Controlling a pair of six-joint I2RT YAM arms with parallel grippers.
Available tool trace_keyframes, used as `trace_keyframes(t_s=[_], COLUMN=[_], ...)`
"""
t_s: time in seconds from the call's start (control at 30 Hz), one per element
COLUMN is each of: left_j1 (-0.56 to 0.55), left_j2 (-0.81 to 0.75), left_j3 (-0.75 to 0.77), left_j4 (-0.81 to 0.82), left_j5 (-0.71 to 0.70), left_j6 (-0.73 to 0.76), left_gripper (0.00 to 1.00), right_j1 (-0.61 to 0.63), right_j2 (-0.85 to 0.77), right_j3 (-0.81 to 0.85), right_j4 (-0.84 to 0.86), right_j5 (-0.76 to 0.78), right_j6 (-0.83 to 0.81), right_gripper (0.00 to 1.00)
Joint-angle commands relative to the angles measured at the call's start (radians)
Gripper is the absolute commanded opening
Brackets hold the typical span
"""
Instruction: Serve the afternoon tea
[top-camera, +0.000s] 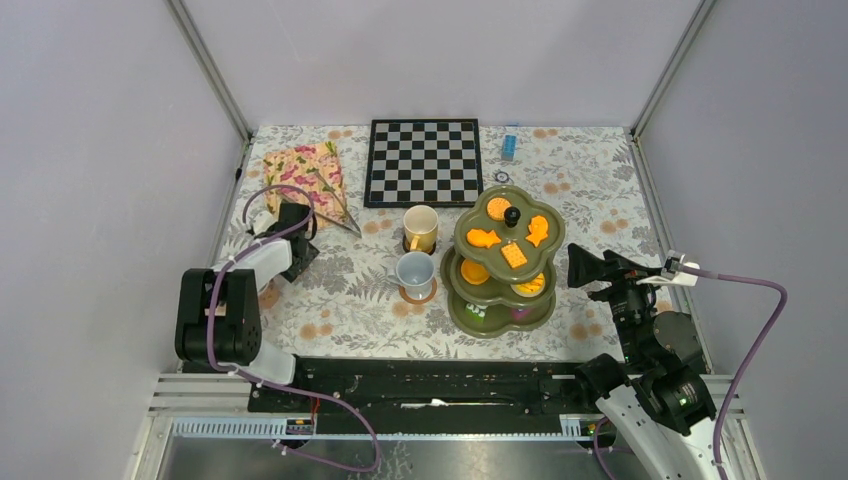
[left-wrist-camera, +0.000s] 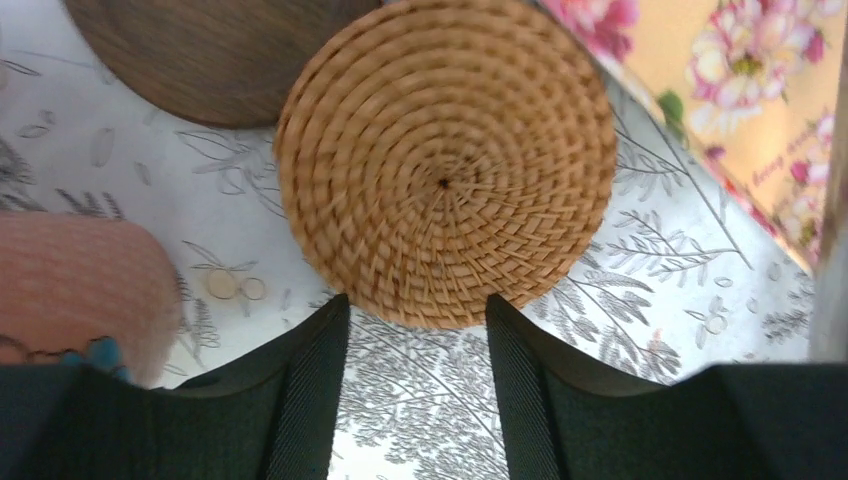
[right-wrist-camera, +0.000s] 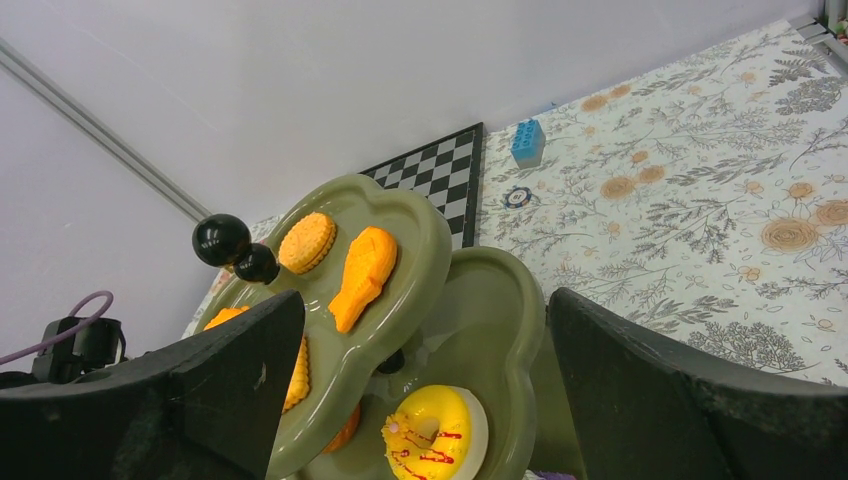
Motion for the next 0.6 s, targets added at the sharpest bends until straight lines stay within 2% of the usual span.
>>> trace_keyframes(t_s=[0.0,0.2,0.3,0.47,0.57], left_j1=[-0.044,-0.271,-0.342,-0.348,-0.309], left_j2=[0.04,-0.008,-0.04,-0.12,-0.159], left_j3=[-0.051,-0.058,-0.067,-0.03,-0.004], left_j4=[0.064,0.01,-0.01,-0.054,-0.021], left_j5=[0.133,0.145,0.168,0.132,0.104], left_j6=[-0.011,-0.104,-0.154,-0.098,-0.043], left_gripper=[0.52,0.51,0.51,0.52,0.52], right_j1=[0.005,0.005,0.005,0.005,0.005], right_j2=[-0.002,0.003,0.004,0.006,0.013], right_j3=[0.01,0.007,0.006,0.008,0.009], right_j4=[0.033,0.035,0.034,0.034,0.035], right_j5=[0.015,0.019,0.023,0.021,0.017], right_j6=[-0.012,-0.012,-0.014,-0.017,-0.016], right_gripper=[0.98,0.98,0.98,0.98,0.98])
